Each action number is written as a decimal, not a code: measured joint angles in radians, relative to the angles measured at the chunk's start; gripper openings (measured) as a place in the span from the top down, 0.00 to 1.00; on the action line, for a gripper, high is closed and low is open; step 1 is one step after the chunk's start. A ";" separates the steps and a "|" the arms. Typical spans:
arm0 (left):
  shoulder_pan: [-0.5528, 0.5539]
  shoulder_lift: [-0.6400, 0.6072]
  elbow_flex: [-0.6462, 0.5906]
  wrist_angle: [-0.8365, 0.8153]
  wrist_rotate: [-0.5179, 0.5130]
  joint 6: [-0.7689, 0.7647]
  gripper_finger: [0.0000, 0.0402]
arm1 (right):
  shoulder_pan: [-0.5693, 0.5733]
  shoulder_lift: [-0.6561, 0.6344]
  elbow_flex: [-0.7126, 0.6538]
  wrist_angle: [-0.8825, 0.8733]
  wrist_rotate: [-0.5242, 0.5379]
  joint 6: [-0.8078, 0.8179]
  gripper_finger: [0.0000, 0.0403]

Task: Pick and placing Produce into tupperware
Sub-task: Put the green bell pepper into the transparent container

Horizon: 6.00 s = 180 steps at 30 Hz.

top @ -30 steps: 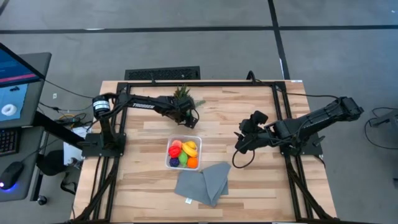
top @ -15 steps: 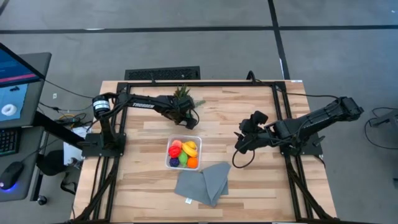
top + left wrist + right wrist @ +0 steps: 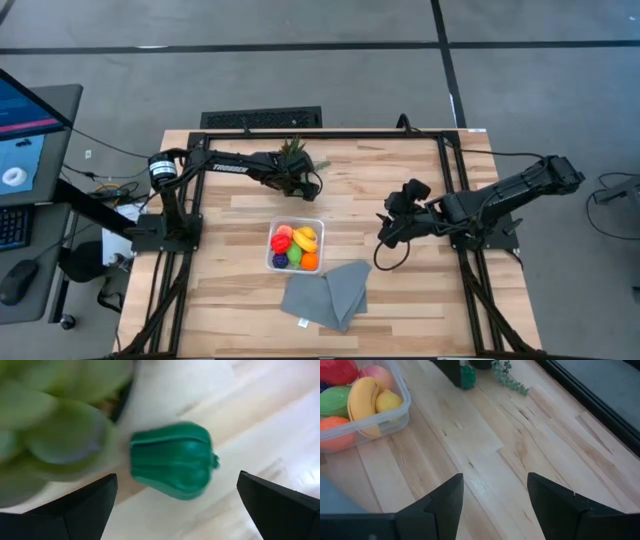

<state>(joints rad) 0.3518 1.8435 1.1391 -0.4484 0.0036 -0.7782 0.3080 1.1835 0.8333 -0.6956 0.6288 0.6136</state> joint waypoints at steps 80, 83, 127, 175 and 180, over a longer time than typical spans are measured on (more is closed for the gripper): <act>-0.008 0.007 0.000 0.037 -0.080 -0.131 0.38 | 0.000 0.000 0.000 0.000 -0.001 -0.003 0.39; -0.015 0.007 0.000 0.038 -0.081 -0.131 0.40 | -0.001 0.000 0.000 0.000 -0.001 -0.003 0.39; -0.060 -0.047 -0.001 -0.020 -0.053 -0.054 0.61 | 0.000 0.000 0.000 0.000 -0.027 0.007 0.39; -0.032 0.012 -0.001 0.048 -0.085 -0.075 0.10 | -0.003 0.000 0.000 0.000 -0.027 0.013 0.39; -0.027 0.051 0.002 0.058 -0.025 -0.080 0.10 | -0.003 0.000 0.000 -0.001 -0.027 0.012 0.39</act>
<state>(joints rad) 0.3252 1.8943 1.1412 -0.3904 -0.0214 -0.8582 0.3054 1.1835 0.8333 -0.6970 0.6018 0.6254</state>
